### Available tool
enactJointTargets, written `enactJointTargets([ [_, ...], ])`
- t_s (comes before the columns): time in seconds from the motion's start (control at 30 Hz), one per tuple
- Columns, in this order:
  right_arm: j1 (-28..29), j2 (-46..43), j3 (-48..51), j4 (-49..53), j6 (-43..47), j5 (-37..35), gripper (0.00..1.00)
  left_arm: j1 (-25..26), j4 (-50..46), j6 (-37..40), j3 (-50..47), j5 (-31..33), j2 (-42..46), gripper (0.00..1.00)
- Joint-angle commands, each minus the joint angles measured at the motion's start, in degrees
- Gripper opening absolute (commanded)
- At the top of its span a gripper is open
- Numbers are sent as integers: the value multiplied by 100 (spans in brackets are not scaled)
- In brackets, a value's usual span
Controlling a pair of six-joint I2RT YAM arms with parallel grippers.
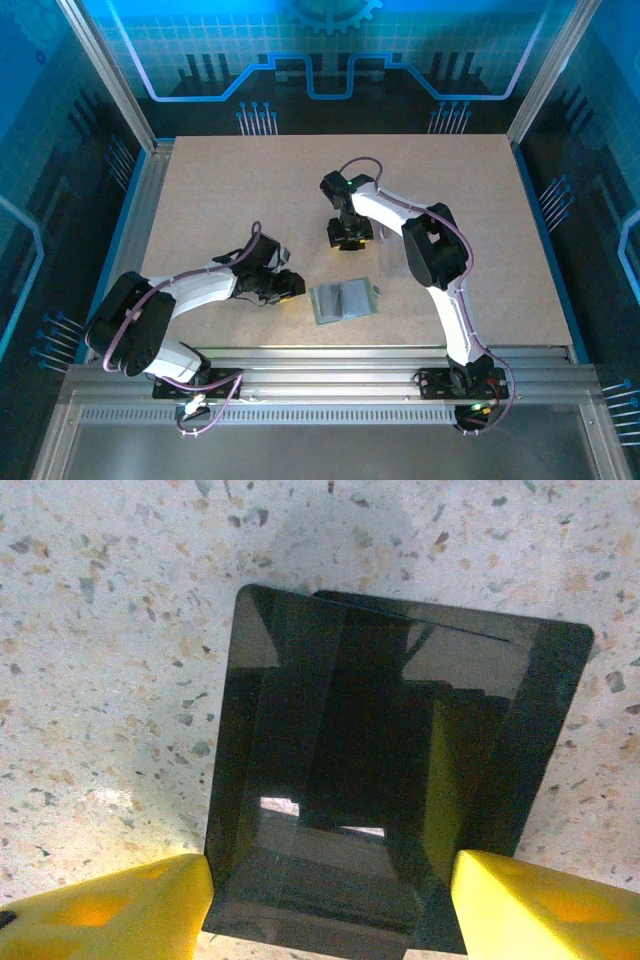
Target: Put the credit cards into the card holder
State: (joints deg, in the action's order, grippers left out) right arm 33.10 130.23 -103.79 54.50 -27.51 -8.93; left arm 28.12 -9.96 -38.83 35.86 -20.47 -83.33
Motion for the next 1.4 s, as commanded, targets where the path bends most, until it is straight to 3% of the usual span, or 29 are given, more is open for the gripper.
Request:
enactJointTargets([
  [0.0,126,553,170,34,-156,349,70,-61,154,91,-58,-148,-97,39],
  [0.37,144,652,186,-21,-413,411,77,-88,253,82,-149,-192,-132,38],
  [1.0,80,33,33,272,-334,6,73,-100,322,22,-297,-204,-10,38],
  [1.37,78,-354,255,-40,-686,339,78,-96,380,16,-435,-203,51,38],
])
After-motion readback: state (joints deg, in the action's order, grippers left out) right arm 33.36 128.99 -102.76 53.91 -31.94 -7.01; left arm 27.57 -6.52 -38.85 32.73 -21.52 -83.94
